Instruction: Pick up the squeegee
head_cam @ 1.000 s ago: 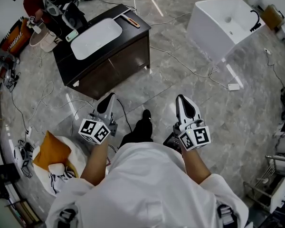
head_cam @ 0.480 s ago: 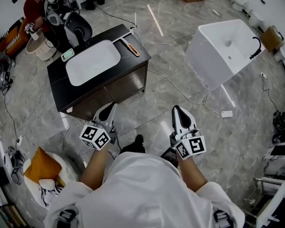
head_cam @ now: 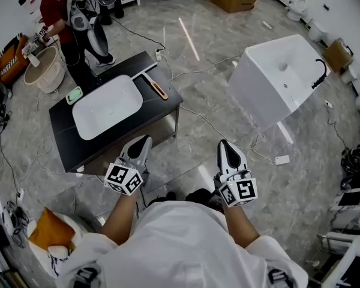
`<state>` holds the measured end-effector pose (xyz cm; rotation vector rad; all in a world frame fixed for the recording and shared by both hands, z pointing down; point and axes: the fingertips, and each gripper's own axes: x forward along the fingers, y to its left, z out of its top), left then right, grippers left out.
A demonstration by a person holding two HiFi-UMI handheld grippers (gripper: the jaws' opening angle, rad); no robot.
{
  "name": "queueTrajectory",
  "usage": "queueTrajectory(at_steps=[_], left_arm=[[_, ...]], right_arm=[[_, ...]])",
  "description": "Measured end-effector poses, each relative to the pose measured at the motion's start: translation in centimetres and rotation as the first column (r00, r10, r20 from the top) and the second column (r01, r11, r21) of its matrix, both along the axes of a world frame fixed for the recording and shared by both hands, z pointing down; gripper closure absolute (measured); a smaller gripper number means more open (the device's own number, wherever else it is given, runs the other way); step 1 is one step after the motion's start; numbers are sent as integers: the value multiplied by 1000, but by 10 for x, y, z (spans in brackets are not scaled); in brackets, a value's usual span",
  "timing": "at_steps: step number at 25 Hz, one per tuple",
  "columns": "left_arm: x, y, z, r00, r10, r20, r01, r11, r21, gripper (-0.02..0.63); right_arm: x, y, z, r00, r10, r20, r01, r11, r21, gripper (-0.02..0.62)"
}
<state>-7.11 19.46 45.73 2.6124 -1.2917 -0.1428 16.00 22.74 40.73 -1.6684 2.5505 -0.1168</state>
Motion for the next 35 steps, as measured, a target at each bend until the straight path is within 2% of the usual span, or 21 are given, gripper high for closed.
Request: queueTrajectory(at_steps=[6,10,16,24,28,35], left_arm=[[19,-55,17,999,-37,24,38,999,-36,591],[38,-98,20,995,-95,41,97,993,-71,589],[72,-165,2,978,-200,64,205,975,-86,589],[111,-228,-7,945,-317,73,324,941,-100,589],[116,-239,3,932,-350,94,360,922,-140,589],[88,-282,19,897,-430,104,442,878,-183,589]], right_arm=[[28,-70,16,998,-33,46,34,999,-10,580],[44,-124,20,991,-117,67,118,993,-13,580],[79,-203,5,965,-254,70,255,967,-7,580],[126,-294,5,927,-370,61,372,928,-22,580],[122,-324,15,909,-407,90,411,911,-39,580],[88,-378,36,864,-497,79,502,861,-84,581]])
